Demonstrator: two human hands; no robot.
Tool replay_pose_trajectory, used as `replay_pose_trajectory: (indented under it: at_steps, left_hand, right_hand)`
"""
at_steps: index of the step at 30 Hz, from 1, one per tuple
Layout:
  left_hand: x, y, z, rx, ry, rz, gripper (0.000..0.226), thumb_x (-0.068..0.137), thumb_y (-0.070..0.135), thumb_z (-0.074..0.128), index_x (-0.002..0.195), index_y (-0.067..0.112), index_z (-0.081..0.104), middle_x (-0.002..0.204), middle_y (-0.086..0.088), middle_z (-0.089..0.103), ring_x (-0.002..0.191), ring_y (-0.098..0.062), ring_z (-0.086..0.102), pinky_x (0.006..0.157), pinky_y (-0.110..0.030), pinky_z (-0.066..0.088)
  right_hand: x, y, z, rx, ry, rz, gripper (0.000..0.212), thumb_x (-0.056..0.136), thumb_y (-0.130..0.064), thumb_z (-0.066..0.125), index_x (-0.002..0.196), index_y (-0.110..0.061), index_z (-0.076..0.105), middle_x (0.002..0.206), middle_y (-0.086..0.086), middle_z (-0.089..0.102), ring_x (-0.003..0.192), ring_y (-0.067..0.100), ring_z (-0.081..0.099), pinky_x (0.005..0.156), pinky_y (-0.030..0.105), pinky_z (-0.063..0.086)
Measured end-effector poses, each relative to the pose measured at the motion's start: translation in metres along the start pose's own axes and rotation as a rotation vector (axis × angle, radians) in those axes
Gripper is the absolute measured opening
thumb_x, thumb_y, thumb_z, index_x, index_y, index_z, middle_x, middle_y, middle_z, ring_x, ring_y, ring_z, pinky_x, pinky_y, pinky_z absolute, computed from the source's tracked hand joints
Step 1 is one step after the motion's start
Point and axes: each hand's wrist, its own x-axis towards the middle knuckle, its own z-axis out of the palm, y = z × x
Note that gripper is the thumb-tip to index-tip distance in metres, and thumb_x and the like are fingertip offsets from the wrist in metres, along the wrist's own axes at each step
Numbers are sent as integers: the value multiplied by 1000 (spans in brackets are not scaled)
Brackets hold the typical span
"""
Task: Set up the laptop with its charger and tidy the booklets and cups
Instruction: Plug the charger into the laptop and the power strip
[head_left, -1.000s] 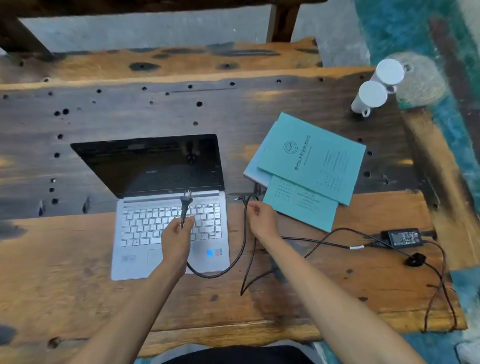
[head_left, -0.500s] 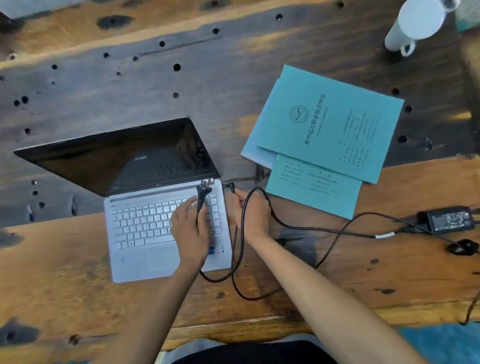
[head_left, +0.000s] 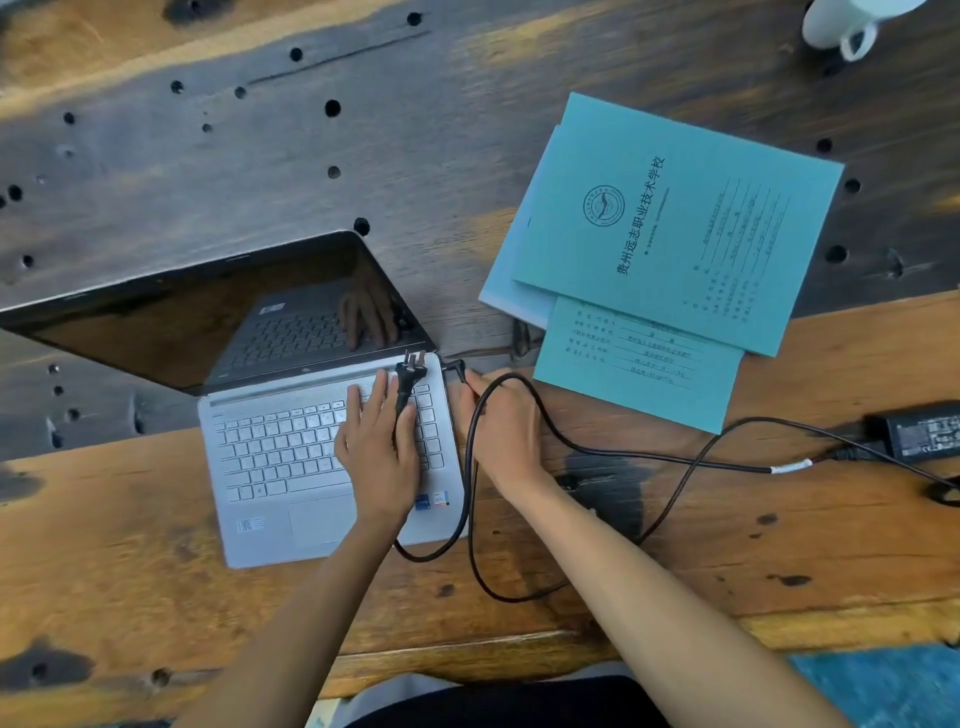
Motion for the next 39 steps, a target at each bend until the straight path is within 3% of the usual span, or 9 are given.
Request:
replay_pose_trajectory:
  at_steps: [4, 13, 19, 24, 27, 30, 34, 36, 39]
  left_hand:
    - [0, -3, 1, 11, -8, 10, 41, 108, 35, 38, 147, 28, 50, 158, 16, 34, 154, -15, 13, 116, -48, 17]
    - [0, -10, 1, 89, -24, 11, 42, 107, 43, 38, 148, 40, 41, 159, 22, 32, 153, -10, 15, 104, -38, 15]
    - [0, -11, 2, 140, -30, 47, 43, 107, 43, 36, 149, 38, 41, 160, 18, 33, 153, -14, 17, 104, -46, 21]
    - [-2, -7, -1, 108, -74, 38, 44, 106, 45, 34, 149, 37, 43, 163, 13, 29, 154, -17, 14, 109, -53, 17]
    - [-9, -1, -8, -31, -74, 67, 41, 106, 37, 42, 147, 33, 48, 165, 6, 26, 155, -19, 12, 116, -55, 14]
    - [-20, 5, -21, -240, -36, 130, 39, 106, 29, 49, 144, 27, 54, 165, 4, 25, 152, -13, 20, 118, -35, 27]
    - [-32, 11, -47, -406, -32, 129, 23, 106, 31, 48, 121, 31, 65, 116, 10, 66, 104, -4, 65, 81, -24, 55]
    - [-37, 13, -61, -461, -6, 76, 15, 105, 33, 49, 104, 33, 64, 85, 12, 68, 72, -3, 66, 61, -18, 49]
    - [-47, 17, -79, -497, 73, 76, 19, 104, 32, 50, 89, 27, 61, 68, 3, 60, 60, -7, 54, 55, -24, 37]
  right_hand:
    - [-1, 0, 5, 6, -64, 3, 42, 96, -10, 65, 138, -9, 64, 107, 12, 69, 97, 26, 66, 88, 38, 54]
    - [-11, -4, 15, 68, -23, 15, 40, 96, -10, 66, 136, -6, 65, 112, 14, 65, 101, 31, 61, 87, 42, 51]
    - [-13, -1, 15, 11, -8, -66, 40, 95, -1, 65, 135, -2, 64, 109, 20, 64, 97, 36, 60, 77, 51, 52]
    - [-17, -6, 6, -15, -102, -53, 45, 100, -13, 58, 144, -1, 55, 124, 20, 58, 110, 36, 57, 91, 50, 50]
    - [-30, -10, -6, -14, -86, -32, 45, 103, -14, 53, 148, -10, 52, 135, 13, 55, 117, 25, 52, 99, 40, 47]
    - [-52, -24, -30, 116, -15, -58, 41, 103, -13, 48, 138, -34, 55, 128, -18, 54, 112, -7, 43, 99, 19, 38]
    - [-75, -39, -69, 410, -241, 148, 35, 106, -13, 44, 130, -34, 58, 104, -28, 67, 97, -11, 61, 86, 10, 48]
    - [-87, -44, -86, 536, -298, 276, 36, 105, -5, 44, 114, -31, 67, 98, -10, 77, 77, -7, 65, 69, 9, 48]
    - [-104, -53, -110, 867, -273, 520, 29, 106, -10, 42, 119, -18, 67, 101, 9, 80, 71, 11, 69, 64, 21, 51]
